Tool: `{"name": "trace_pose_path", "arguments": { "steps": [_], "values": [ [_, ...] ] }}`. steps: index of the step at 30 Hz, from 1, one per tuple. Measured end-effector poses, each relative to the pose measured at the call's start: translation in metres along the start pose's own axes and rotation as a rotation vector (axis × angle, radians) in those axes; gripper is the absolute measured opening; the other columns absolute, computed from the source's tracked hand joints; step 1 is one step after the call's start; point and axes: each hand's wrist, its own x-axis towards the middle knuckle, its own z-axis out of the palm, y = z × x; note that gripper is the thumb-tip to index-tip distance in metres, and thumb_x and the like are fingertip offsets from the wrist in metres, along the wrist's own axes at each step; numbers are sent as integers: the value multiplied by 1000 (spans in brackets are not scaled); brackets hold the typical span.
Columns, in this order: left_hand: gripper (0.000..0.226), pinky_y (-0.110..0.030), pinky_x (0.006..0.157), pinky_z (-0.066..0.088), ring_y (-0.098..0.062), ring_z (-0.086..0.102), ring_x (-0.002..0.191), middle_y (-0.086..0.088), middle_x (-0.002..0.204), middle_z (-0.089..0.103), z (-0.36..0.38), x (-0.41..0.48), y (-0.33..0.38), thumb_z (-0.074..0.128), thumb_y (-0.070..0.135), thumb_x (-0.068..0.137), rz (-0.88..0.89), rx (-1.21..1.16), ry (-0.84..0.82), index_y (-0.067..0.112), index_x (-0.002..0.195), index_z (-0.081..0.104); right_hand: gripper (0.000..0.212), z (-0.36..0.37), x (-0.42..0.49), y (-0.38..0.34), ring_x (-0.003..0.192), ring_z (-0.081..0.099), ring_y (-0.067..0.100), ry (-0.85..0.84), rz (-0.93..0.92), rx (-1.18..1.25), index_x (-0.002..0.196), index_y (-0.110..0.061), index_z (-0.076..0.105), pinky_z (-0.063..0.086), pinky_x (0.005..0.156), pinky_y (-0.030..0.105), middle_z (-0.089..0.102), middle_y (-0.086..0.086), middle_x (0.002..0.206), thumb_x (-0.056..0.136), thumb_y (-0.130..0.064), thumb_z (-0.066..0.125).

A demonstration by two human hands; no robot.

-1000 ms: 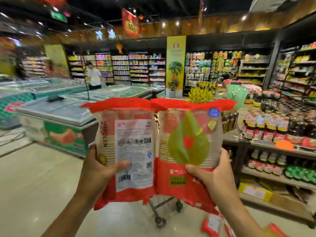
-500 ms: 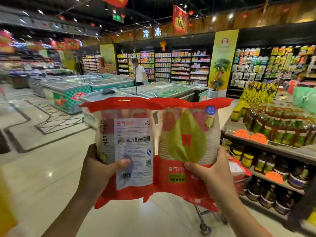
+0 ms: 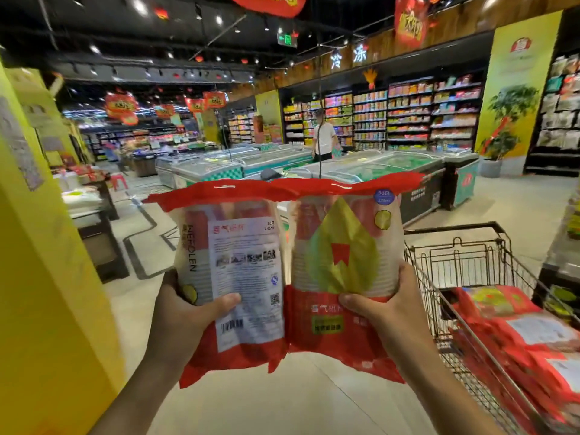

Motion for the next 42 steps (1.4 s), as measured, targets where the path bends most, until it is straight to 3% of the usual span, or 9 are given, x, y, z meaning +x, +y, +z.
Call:
{"name": "trace_pose_path", "arguments": {
  "steps": [4, 9, 14, 17, 25, 28, 32, 38, 42],
  "values": [
    [79, -32, 67, 63, -15, 76, 89, 5, 103, 77, 8, 63, -6, 99, 27, 45, 17, 54, 54, 21, 115, 64, 82, 37, 67, 17, 87, 68, 2, -68, 2, 76, 121, -30, 44, 55, 59, 16, 63, -11, 108, 58, -23, 95],
    [92, -35, 73, 60, -11, 74, 92, 6, 109, 74, 30, 127, -21, 94, 42, 36, 22, 78, 104, 26, 119, 59, 85, 64, 138, 36, 96, 67, 7, -87, 1, 88, 125, -33, 42, 57, 64, 17, 62, -17, 110, 52, -40, 85],
    [81, -41, 76, 61, -16, 73, 96, 7, 108, 73, 68, 181, -47, 100, 31, 40, -2, 77, 50, 34, 110, 59, 76, 66, 195, 60, 94, 67, 5, -71, 21, 69, 115, -39, 43, 57, 64, 16, 62, -16, 109, 52, -37, 86],
    [96, -48, 79, 62, -23, 72, 101, 1, 115, 72, 100, 218, -67, 92, 47, 35, -34, 57, 4, 25, 122, 57, 82, 62, 231, 80, 96, 69, 7, -10, 29, 33, 121, -34, 47, 61, 73, 26, 66, -11, 111, 50, -34, 88],
    [86, -47, 83, 61, -23, 72, 101, 0, 116, 72, 224, 344, -135, 95, 21, 51, -76, -78, -270, 19, 127, 55, 86, 38, 337, 134, 91, 69, 2, 227, 49, -94, 126, -27, 47, 58, 72, 21, 68, -7, 110, 54, -23, 94],
    [60, -30, 67, 64, -12, 75, 86, 1, 108, 73, 279, 394, -156, 87, 0, 64, -85, -137, -412, 23, 113, 60, 84, 26, 374, 144, 95, 71, 9, 350, 60, -148, 124, -26, 48, 60, 75, 27, 69, -4, 111, 52, -26, 92],
    [59, -16, 55, 57, -3, 74, 76, -2, 105, 73, 354, 440, -172, 86, -3, 64, -61, -172, -586, 15, 115, 60, 79, 5, 404, 151, 94, 71, 6, 508, 68, -207, 120, -31, 48, 60, 77, 27, 70, -5, 110, 61, -11, 95],
    [91, -37, 70, 59, -16, 76, 81, -1, 102, 76, 472, 450, -177, 100, 27, 38, -83, -206, -849, 13, 119, 59, 94, -51, 410, 166, 98, 71, 8, 793, 132, -260, 130, -27, 46, 60, 84, 39, 70, -6, 114, 49, -30, 94],
    [83, -47, 76, 61, -24, 75, 92, -3, 106, 75, 554, 433, -177, 99, 21, 46, -105, -222, -1013, 19, 117, 57, 79, -100, 404, 183, 93, 69, 3, 945, 164, -264, 119, -35, 47, 57, 75, 24, 68, -9, 112, 61, -13, 96]
  ]
}}
